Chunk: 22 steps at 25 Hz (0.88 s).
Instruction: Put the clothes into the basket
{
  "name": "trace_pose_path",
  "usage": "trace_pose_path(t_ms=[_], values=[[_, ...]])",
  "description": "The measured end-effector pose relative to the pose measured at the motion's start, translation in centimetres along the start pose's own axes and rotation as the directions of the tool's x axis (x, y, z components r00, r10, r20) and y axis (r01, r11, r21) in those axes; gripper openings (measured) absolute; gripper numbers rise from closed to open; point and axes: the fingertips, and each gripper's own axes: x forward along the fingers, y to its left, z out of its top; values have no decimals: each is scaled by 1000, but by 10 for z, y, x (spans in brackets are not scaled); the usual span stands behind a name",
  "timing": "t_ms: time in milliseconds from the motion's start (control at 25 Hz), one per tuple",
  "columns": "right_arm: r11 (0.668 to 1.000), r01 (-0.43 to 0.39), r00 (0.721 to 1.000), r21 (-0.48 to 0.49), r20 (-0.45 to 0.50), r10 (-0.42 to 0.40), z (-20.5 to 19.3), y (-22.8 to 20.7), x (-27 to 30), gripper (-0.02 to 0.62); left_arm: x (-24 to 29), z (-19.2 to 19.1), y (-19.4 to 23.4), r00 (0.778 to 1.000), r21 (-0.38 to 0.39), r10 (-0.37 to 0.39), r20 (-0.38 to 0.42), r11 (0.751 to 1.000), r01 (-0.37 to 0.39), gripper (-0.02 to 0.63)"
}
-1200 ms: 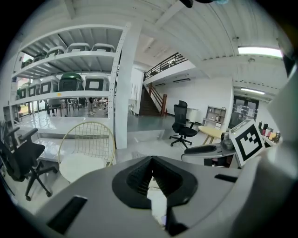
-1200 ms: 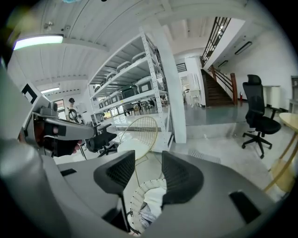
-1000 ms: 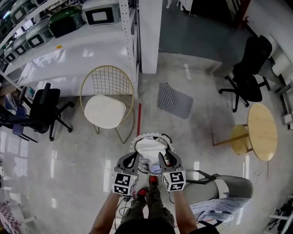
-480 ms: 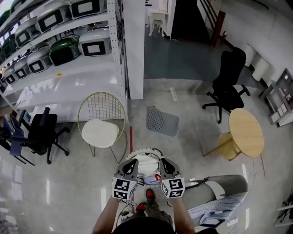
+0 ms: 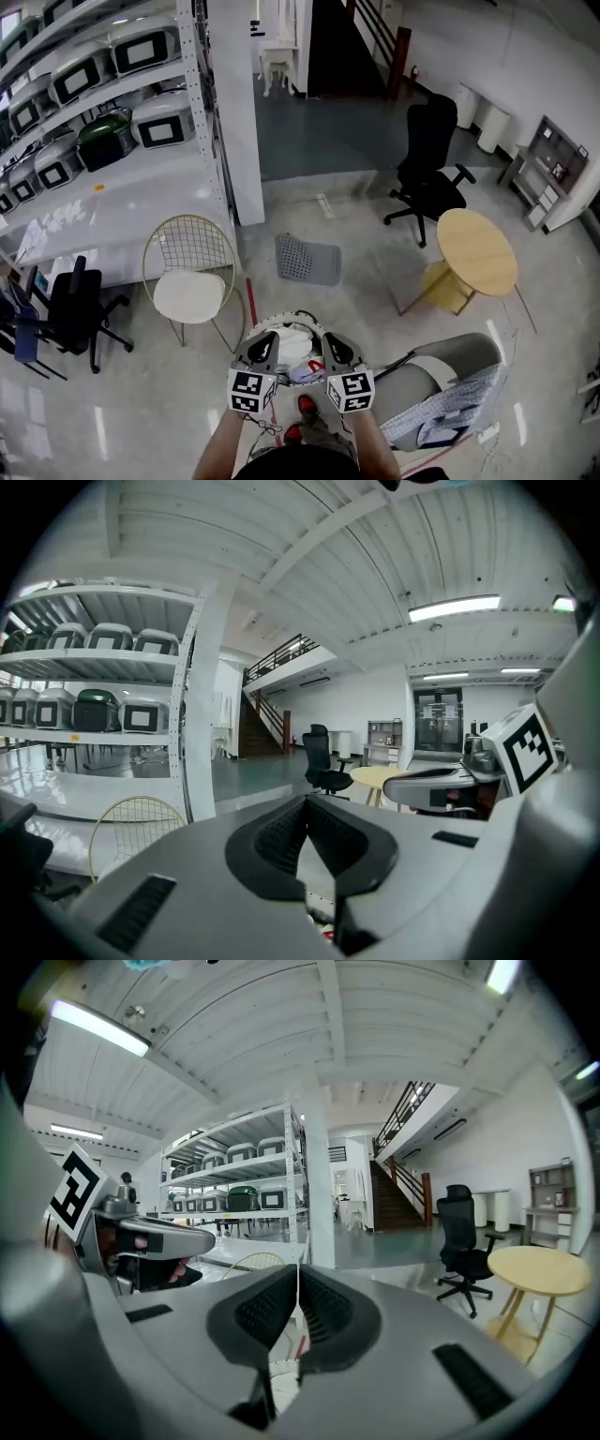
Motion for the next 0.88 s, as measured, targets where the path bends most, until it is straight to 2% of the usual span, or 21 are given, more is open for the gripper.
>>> trace_pose_path(t_ms=[280, 520, 640, 880], values=[[986, 167, 986, -4, 6, -167, -4, -33, -59, 32, 8, 1, -55, 989, 36, -147, 4, 988, 147, 6], [947, 323, 946, 7, -16, -322, -14, -70, -126, 32, 16, 5, -118, 958, 54, -288, 2, 956, 288, 6], [904, 427, 904, 22, -24, -427, -15, -89, -171, 32, 17, 7, -157, 925, 67, -381, -8, 922, 380, 6], [799, 599, 801, 51, -37, -598, -25, -143, -245, 32, 44, 9, -237, 846, 97, -532, -38, 840, 533, 6]])
